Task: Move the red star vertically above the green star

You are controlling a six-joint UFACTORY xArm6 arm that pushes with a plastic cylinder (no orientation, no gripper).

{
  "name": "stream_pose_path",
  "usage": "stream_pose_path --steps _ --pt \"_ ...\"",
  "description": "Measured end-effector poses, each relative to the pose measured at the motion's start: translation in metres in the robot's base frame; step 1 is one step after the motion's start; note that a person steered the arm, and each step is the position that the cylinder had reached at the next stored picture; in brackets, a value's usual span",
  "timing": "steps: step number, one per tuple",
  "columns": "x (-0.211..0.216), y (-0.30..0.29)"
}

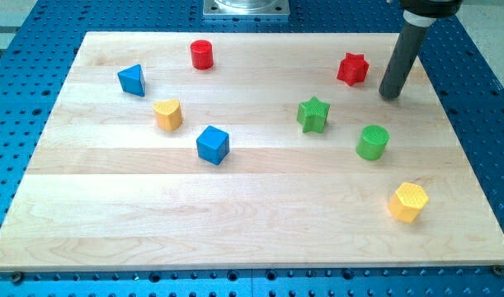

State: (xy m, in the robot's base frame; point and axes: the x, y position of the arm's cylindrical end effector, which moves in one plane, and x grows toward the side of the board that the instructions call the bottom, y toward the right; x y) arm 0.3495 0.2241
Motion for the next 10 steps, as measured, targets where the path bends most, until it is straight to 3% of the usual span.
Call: stream_pose_path --steps 3,5,6,9,10 --pt "-0.015 -0.039" --pt "-0.029 0.014" --pt "-0.060 0.025" --pt "-0.053 -0.104" --pt "-0.056 -0.105"
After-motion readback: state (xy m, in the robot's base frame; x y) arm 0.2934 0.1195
